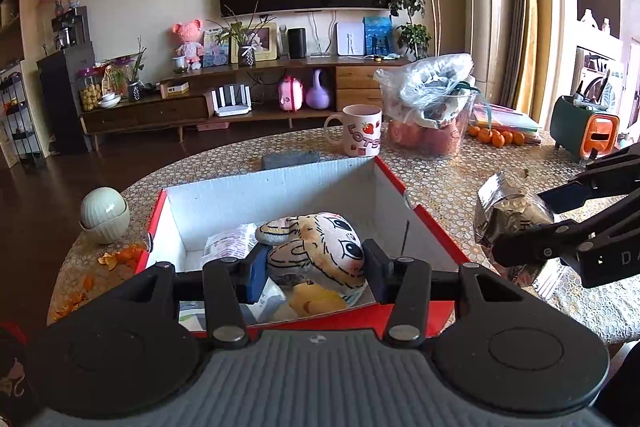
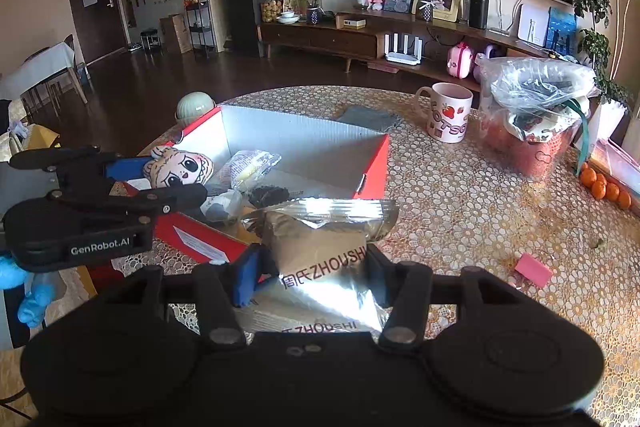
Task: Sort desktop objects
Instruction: 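Carry the plush with the left gripper while the right gripper carries the packet over the box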
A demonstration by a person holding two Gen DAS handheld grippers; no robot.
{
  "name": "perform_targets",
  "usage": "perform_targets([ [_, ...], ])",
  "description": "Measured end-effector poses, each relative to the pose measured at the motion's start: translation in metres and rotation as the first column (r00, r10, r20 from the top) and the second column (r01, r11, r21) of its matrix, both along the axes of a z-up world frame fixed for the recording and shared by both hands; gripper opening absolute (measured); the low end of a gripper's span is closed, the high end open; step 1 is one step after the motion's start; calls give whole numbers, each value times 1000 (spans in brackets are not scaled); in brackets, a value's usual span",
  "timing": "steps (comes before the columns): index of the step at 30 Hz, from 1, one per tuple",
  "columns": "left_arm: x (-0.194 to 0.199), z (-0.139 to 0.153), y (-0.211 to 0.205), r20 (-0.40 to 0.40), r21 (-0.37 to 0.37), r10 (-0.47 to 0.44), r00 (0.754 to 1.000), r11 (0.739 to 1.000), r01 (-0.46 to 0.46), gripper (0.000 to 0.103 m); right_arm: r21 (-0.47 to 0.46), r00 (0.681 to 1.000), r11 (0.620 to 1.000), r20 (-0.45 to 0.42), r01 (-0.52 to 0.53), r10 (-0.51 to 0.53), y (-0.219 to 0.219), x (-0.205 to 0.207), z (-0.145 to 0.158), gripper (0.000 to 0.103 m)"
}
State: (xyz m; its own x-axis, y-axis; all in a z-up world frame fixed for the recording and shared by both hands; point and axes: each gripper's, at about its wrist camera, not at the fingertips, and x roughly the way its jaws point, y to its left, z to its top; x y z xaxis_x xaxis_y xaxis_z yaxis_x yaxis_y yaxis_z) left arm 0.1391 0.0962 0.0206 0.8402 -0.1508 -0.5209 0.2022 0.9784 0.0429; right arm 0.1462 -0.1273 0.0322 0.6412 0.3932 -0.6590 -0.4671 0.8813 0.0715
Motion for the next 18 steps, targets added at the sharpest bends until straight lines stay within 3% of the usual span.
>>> perform_targets([
  [12, 67, -10, 26, -84, 3, 5, 996, 1000, -5, 48, -45, 998, 997, 23, -65, 66, 49, 36, -11, 54],
  [18, 100, -18, 24, -122, 46, -11, 992, 999, 17, 48, -81, 996, 993, 12, -83, 84, 67, 50, -26, 54],
])
